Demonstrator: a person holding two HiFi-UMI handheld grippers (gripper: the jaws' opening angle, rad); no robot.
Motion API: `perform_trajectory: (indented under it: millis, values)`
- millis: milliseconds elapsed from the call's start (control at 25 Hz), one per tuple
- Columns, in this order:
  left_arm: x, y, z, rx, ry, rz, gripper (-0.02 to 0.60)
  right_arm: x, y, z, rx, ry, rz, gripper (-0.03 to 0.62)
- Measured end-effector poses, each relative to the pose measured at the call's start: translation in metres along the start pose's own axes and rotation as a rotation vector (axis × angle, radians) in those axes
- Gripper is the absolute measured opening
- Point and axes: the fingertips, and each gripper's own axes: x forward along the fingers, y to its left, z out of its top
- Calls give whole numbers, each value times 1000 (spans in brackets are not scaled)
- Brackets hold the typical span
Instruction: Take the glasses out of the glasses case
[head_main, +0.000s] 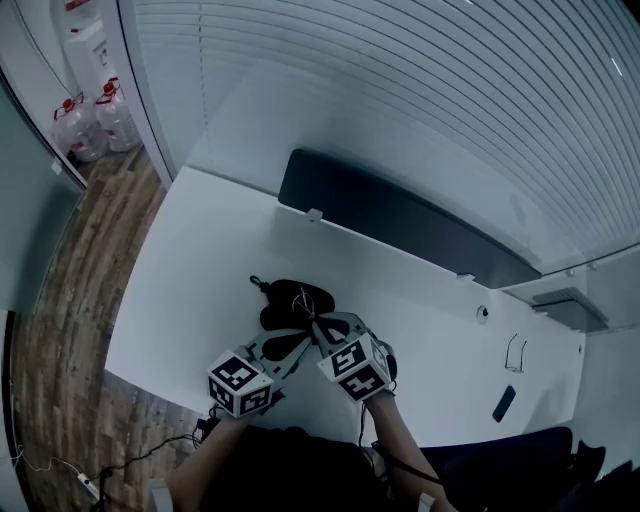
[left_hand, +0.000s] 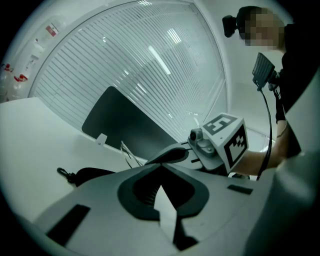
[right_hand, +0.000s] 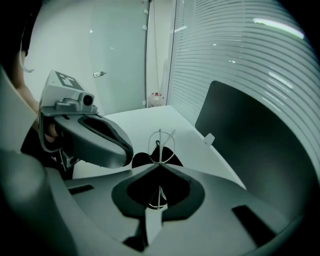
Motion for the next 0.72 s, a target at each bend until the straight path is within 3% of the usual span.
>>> perform_trajectory:
  millis: [520, 720]
  values:
    - [-10, -18, 3, 72, 13, 5, 3, -27, 12, 3, 91, -114, -52, 18]
    - [-14, -27, 2, 62, 7, 11, 3, -40, 18, 7, 120, -172, -66, 18]
